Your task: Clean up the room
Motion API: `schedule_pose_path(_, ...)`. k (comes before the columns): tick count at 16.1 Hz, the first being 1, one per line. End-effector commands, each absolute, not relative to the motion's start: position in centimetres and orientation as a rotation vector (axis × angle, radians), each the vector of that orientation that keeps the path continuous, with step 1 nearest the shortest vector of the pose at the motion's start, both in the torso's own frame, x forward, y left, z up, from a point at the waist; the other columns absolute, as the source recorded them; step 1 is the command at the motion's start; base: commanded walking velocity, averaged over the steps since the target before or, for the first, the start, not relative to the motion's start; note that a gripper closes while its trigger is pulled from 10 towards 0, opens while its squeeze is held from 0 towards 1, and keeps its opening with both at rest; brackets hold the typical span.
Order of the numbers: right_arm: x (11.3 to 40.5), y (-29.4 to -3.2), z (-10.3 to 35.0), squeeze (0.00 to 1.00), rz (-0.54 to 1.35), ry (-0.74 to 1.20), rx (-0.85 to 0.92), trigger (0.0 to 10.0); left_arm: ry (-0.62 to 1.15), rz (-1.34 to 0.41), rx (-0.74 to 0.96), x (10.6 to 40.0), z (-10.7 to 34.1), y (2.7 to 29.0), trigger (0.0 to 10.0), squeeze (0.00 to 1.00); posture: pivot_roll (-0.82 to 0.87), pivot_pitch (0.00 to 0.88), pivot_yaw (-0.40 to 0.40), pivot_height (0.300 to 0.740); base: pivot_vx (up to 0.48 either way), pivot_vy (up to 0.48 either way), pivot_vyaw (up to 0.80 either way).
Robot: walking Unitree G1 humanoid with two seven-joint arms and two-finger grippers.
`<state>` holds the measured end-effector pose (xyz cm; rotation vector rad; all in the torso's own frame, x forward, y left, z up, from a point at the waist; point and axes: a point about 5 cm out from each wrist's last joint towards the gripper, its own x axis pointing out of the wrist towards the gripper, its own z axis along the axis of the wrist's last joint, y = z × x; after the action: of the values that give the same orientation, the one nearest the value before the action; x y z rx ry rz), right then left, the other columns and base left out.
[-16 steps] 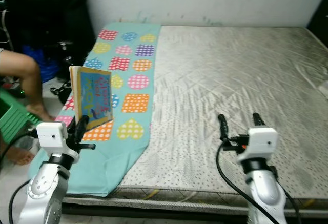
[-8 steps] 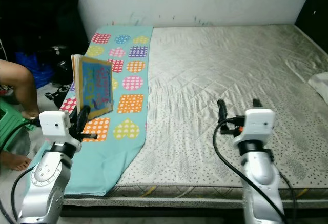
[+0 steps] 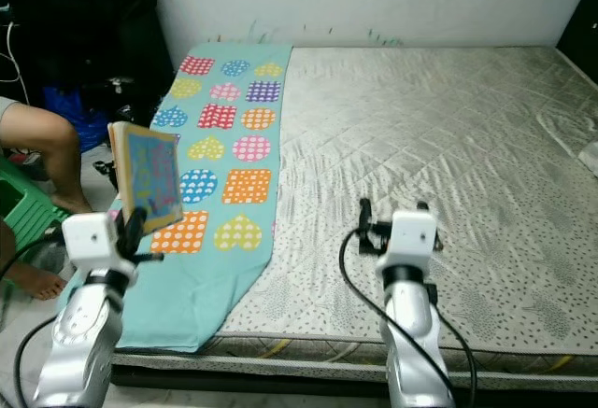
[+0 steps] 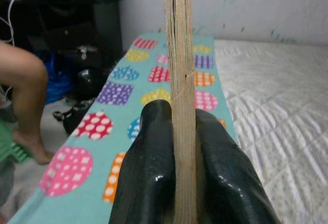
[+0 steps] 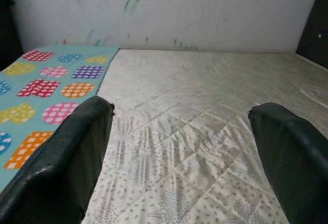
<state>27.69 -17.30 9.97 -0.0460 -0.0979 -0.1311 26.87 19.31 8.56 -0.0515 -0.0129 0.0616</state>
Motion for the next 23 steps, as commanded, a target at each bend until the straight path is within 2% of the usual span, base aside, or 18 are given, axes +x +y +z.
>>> schedule_pose_path(1, 27.7, -17.3, 10.9, 0.0, -0.136, -0.143, -0.036, 10.0, -0.06, 0.045, -0.034, 26.8, 9.6, 19.3, 10.0, 0.0, -0.06, 0.054, 0.034, 0.74, 0.0, 0.0, 0.0)
schedule_pose_path(3, 27.4, -17.7, 11.7, 0.0, -0.11, -0.194, -0.094, 10.0, -0.065, 0.037, -0.03, 26.5, 9.6, 19.3, 10.0, 0.0, -0.06, 0.074, 0.028, 0.74, 0.0, 0.0, 0.0)
schedule_pose_path(5, 26.8, -18.6, 10.7, 0.0, -0.152, -0.139, -0.077, 10.0, -0.059, 0.035, -0.033, 26.2, 9.6, 19.4, 10.0, 0.0, -0.06, 0.099, 0.019, 0.74, 0.0, 0.0, 0.0)
schedule_pose_path(10, 27.0, -18.6, 10.4, 0.0, -0.152, -0.12, -0.08, 10.0, -0.062, 0.01, -0.029, 25.9, 9.9, 19.1, 10.0, 0.0, -0.05, 0.113, 0.015, 0.74, 0.0, 0.0, 0.0)
schedule_pose_path(12, 28.4, -19.2, 10.9, 0.0, -0.139, -0.15, -0.11, 10.0, -0.055, 0.007, -0.03, 25.9, 9.8, 19.1, 10.0, 0.0, -0.05, 0.11, 0.016, 0.74, 0.0, 0.0, 0.0)
schedule_pose_path(14, 29.5, -20.0, 10.5, 0.0, -0.157, -0.118, -0.04, 10.0, -0.052, 0.01, -0.032, 25.9, 9.8, 19.3, 10.0, 0.0, -0.04, 0.109, 0.015, 0.74, 0.0, 0.0, 0.0)
schedule_pose_path(18, 31.1, -18.5, 10.2, 0.0, -0.107, -0.098, -0.024, 10.0, -0.049, 0.006, -0.032, 25.9, 9.8, 19.1, 10.0, 0.0, -0.03, 0.099, 0.003, 0.74, 0.0, 0.0, 0.0)
schedule_pose_path(22, 30.1, -21.8, 8.7, 0.0, -0.214, -0.054, 0.012, 10.0, -0.043, 0.006, -0.035, 25.7, 9.8, 19.2, 10.0, 0.0, -0.03, 0.11, 0.009, 0.74, 0.0, 0.0, 0.0)
schedule_pose_path(23, 29.9, -21.8, 8.6, 0.0, -0.208, -0.055, 0.018, 10.0, -0.042, 0.002, -0.034, 25.7, 9.7, 19.2, 10.0, 0.0, -0.03, 0.11, 0.012, 0.74, 0.0, 0.0, 0.0)
